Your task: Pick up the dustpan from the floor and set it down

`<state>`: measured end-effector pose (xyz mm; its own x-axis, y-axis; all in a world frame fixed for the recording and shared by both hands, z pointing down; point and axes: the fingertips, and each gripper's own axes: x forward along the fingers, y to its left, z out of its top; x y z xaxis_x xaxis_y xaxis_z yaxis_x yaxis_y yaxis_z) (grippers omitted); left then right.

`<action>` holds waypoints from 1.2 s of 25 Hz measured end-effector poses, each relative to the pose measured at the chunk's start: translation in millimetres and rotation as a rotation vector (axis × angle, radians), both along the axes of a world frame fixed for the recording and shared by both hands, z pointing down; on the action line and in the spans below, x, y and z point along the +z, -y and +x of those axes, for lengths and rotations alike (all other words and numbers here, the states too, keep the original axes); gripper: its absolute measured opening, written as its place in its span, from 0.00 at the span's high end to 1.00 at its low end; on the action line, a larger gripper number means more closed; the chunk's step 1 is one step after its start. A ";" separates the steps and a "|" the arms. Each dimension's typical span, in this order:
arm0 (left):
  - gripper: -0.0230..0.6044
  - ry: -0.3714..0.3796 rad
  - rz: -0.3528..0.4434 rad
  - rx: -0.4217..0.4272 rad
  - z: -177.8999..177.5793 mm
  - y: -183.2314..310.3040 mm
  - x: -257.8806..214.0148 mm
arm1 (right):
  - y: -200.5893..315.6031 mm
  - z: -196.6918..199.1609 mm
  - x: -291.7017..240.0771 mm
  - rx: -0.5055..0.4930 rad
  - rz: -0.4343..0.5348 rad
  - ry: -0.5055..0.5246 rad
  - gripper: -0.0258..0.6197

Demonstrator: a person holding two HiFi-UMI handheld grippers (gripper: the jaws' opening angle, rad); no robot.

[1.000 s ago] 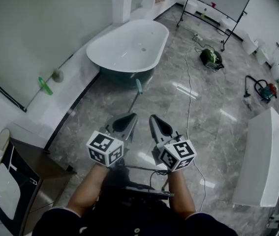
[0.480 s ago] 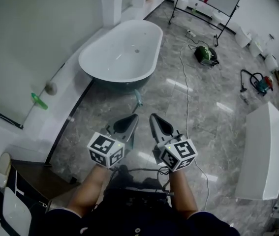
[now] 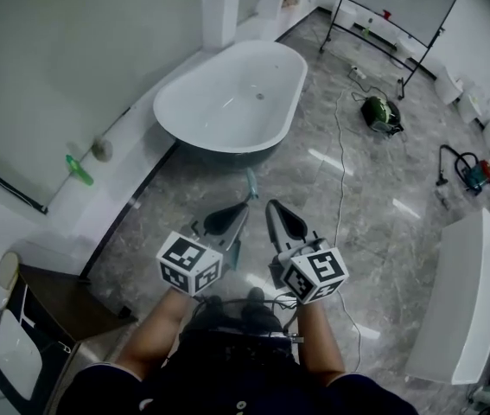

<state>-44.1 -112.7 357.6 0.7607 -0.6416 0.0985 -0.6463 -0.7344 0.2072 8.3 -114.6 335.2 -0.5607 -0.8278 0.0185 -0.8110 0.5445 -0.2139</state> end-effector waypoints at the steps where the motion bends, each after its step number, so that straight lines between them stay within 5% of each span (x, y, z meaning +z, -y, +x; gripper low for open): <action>1: 0.94 0.003 0.002 -0.010 1.9 1.6 -0.5 | 2.4 2.1 -0.6 -0.009 0.005 0.003 0.95; 14: 0.94 0.082 0.002 -0.089 16.6 33.7 18.8 | 33.3 21.5 17.9 -0.058 -0.012 0.007 0.95; 30: 0.94 0.287 -0.091 -0.064 25.5 126.3 190.6 | 105.0 46.4 146.9 -0.016 -0.227 -0.037 0.95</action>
